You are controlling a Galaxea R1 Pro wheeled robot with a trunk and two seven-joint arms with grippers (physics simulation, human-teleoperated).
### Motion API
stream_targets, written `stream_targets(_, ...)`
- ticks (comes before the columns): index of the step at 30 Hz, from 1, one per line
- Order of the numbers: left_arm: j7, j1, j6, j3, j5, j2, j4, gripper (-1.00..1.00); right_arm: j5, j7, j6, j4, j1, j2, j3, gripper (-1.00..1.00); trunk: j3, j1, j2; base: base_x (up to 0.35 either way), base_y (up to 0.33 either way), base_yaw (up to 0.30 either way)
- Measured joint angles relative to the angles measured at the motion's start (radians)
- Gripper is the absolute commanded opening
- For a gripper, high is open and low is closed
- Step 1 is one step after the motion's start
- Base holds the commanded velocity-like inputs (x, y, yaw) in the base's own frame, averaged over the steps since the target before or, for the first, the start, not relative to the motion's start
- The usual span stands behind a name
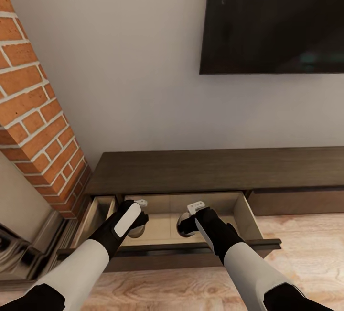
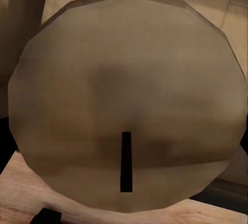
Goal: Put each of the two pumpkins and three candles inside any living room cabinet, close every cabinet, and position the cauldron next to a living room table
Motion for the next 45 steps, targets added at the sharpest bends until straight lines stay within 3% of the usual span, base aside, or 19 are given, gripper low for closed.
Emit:
stream_targets(11, 0.0, -0.001, 0.034, 0.004, 0.002, 0.005, -0.028, -1.0, 0.001, 0.004, 0.0, 0.0, 0.0, 0.0, 0.0, -1.0, -0.034, 0.042, -0.077, 0.0, 0.0, 0.0)
stream_targets(33, -0.001, 0.0, 0.037, 0.001, 0.0, 0.005, -0.024, -1.0, 0.001, 0.002, 0.0, 0.003, 0.0, 0.0, 0.0, -1.0, -0.035, 0.042, -0.077, 0.1, 0.0, 0.0)
stream_targets(38, -0.002, 0.002, 0.032, -0.003, -0.004, 0.005, -0.004, -1.0, 0.0, -0.003, -0.039, 0.043, 0.0, 0.0, 0.001, -1.0, -0.035, 0.042, -0.077, 0.001, 0.0, 0.0)
stream_targets(40, -0.004, 0.003, 0.032, -0.003, -0.006, 0.003, 0.046, -1.0, 0.0, -0.006, -0.053, 0.075, 0.0, 0.0, 0.013, -1.0, -0.035, 0.042, -0.077, 0.0, 0.0, 0.0)
stream_targets(42, -0.046, 0.003, 0.022, -0.003, 0.001, 0.0, 0.108, -1.0, 0.0, -0.008, -0.069, 0.089, 0.0, 0.0, 0.025, -1.0, -0.035, 0.042, -0.077, 0.0, 0.0, 0.0)
stream_targets(45, -0.109, 0.003, 0.018, -0.003, -0.003, 0.0, 0.128, -1.0, 0.0, -0.009, -0.076, 0.092, 0.0, 0.0, 0.028, -1.0, -0.035, 0.042, -0.077, 0.0, 0.0, 0.0)
